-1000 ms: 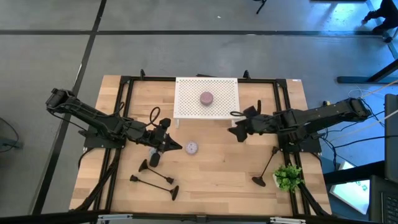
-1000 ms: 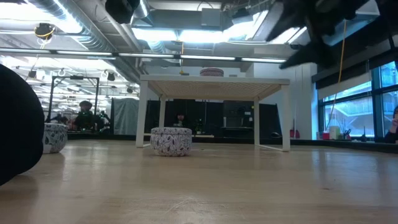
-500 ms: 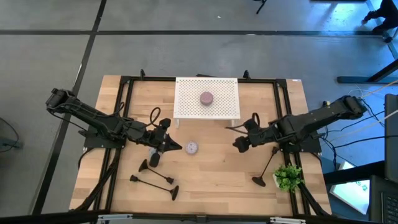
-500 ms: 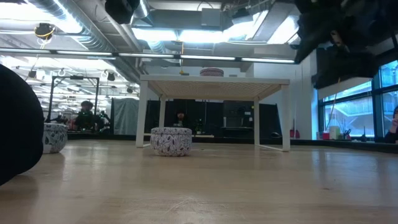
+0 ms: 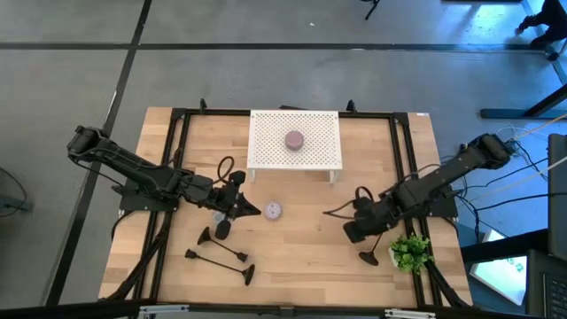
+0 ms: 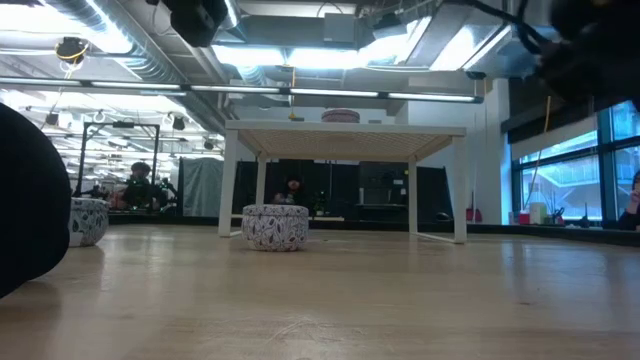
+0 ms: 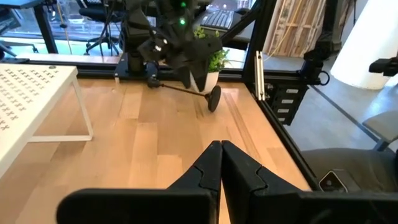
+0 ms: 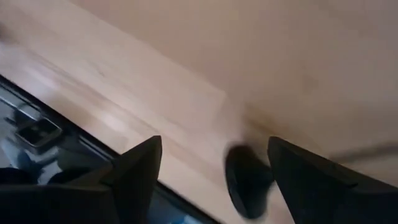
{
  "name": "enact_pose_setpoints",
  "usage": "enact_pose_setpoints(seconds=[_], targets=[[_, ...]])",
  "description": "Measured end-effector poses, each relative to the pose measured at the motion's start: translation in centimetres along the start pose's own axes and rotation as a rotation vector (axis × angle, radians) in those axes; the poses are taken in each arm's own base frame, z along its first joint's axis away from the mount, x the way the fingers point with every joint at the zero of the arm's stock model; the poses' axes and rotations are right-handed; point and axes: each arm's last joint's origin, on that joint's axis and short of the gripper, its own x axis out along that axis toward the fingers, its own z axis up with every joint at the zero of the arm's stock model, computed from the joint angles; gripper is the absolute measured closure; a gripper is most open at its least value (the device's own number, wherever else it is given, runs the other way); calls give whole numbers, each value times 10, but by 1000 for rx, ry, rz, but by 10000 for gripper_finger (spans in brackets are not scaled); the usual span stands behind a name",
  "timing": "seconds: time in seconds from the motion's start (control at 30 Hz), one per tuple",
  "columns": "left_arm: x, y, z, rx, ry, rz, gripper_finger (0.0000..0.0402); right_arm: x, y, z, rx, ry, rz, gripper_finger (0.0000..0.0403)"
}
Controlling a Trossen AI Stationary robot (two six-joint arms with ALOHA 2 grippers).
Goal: Pick & Place candle stick holders
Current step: Put the right black candle holder on the shelf
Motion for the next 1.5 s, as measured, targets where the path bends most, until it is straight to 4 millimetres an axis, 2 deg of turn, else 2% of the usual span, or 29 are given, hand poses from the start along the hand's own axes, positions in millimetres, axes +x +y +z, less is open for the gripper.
enact_pose_setpoints(seconds=[0.2,0.43,0.97,1.5], targets=[[0,0,2,-3,-24,-5,396,2,-9,-16,109,81,-100,106],[0,-1,4,-6,-43,-11,399,2,-24,-21,210,1,-236,106],[0,-1,5,-8,-45,-27,396,37,-20,-16,200,-45,-368,106],[0,-2,5,-8,-45,-31,398,58,-19,-13,191,-54,-426,129]])
